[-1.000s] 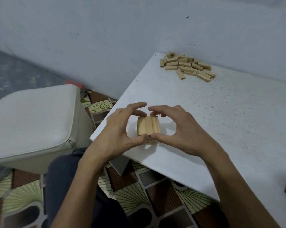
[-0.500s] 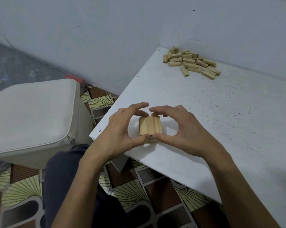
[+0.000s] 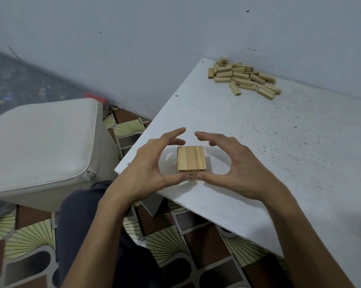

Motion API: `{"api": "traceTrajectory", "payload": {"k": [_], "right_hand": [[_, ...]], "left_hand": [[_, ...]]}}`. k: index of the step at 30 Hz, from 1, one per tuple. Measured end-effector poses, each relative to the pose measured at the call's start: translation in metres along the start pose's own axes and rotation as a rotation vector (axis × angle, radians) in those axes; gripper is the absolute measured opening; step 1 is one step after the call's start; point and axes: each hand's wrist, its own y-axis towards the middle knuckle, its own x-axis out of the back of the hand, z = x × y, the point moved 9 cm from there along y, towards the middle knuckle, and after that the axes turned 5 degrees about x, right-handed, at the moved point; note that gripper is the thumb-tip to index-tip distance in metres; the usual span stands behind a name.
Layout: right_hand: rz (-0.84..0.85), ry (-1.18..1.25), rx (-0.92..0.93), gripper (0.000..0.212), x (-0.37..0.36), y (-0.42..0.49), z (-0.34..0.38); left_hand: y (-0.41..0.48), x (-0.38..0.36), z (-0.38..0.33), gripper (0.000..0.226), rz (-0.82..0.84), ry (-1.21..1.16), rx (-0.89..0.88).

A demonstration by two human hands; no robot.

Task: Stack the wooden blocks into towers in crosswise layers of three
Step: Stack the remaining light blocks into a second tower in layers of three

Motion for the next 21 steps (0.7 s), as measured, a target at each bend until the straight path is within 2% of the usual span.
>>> {"api": "traceTrajectory", "payload": {"k": [6,14,18,21], "right_hand": [[0.054,0.047,-0.033,0.080,-0.0012,0.0024,-0.0043],[0.029,0.039,-0.024,0.071,-0.0019,0.0035,-0.0048],[0.041,0.020,-0.033,0.080,-0.0043,0.0020,-0.0061],[-0.081,0.181,-0.060,0.086,-0.0032,-0.0050,-0.0052]], "left_hand": [[0.0017,0.0014,0.0023,0.091,0.002,-0.037,0.006],[0.0036,-0.0020,0.0034,0.087,-0.016,-0.039,0.011],[0.0028,-0.0040,0.0024,0.089,0.002,-0.060,-0.005],[-0.0021,-0.0050,0.0043,0.085,-0.035,-0.186,0.015]]}}
